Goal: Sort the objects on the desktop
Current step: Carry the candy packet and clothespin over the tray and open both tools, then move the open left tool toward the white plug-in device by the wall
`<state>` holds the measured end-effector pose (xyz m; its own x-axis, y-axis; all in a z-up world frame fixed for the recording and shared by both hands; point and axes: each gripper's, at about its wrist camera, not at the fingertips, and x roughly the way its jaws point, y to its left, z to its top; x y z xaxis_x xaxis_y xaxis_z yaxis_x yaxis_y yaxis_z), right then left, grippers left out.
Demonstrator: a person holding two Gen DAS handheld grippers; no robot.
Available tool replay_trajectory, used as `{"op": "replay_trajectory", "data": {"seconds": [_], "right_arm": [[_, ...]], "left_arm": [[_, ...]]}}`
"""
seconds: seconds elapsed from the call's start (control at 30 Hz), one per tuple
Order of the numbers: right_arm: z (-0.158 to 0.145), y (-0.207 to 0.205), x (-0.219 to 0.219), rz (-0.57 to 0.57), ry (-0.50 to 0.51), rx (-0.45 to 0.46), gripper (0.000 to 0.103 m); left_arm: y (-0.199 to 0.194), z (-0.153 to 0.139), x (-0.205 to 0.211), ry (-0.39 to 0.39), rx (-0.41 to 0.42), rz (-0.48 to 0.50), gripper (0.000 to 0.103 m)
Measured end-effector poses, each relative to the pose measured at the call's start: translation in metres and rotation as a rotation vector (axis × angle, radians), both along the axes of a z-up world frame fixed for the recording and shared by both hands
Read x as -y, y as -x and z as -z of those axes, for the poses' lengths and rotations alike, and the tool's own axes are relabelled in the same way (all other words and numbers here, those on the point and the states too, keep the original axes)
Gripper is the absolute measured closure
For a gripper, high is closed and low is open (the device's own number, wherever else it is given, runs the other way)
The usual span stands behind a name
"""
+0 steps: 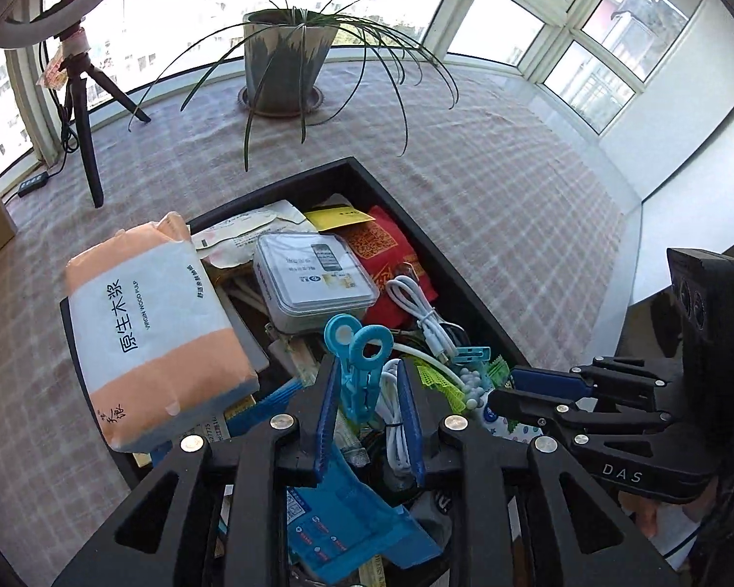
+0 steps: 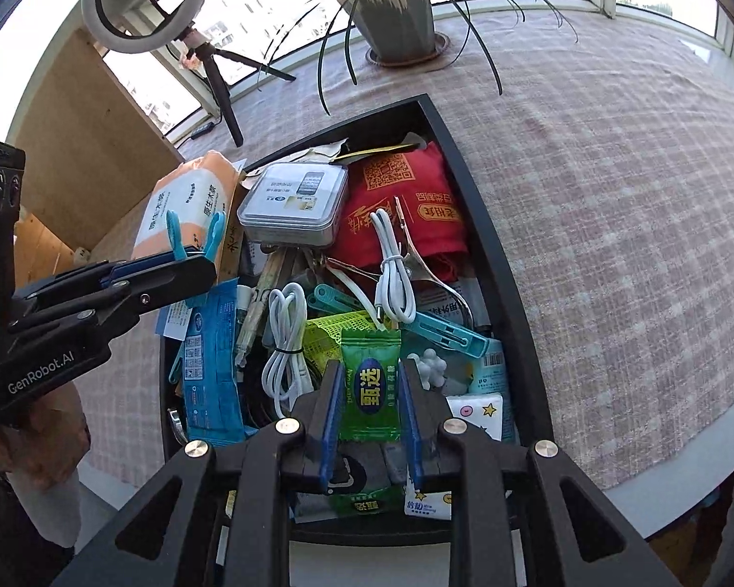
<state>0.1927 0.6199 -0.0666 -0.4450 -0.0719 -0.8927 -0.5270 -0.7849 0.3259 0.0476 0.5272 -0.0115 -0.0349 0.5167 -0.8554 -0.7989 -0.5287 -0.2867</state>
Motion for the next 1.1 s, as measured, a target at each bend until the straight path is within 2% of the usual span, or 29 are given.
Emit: {"op": "replay_trajectory", "data": {"seconds": [0.33, 0.53, 0.73, 1.0, 1.1], "right_arm": [[-0.008, 0.000, 0.002, 0.042, 0.011, 0.002, 0.071], [-0.019, 0.013, 0.015, 0.031, 0.004, -0.018, 0.069], [-0.026, 0.046, 0.043, -0.020, -0.003, -0.029, 0.065], [-0.029, 0.106, 0.105, -0.122, -0.002, -0.027, 0.064], [-0.032, 0.130, 0.135, -0.159, -0.006, -0.031, 0.061]], "left_arm": [[0.010, -0.010, 0.030, -0.011, -0.022, -0.009, 0.071], [0.026, -0.015, 0.075, 0.005, -0.059, -0.060, 0.071], [0.057, -0.012, 0.147, 0.026, -0.074, -0.176, 0.071], [0.111, 0.003, 0.272, 0.069, -0.063, -0.358, 0.071], [0.133, 0.007, 0.322, 0.082, -0.070, -0.424, 0.071]]}}
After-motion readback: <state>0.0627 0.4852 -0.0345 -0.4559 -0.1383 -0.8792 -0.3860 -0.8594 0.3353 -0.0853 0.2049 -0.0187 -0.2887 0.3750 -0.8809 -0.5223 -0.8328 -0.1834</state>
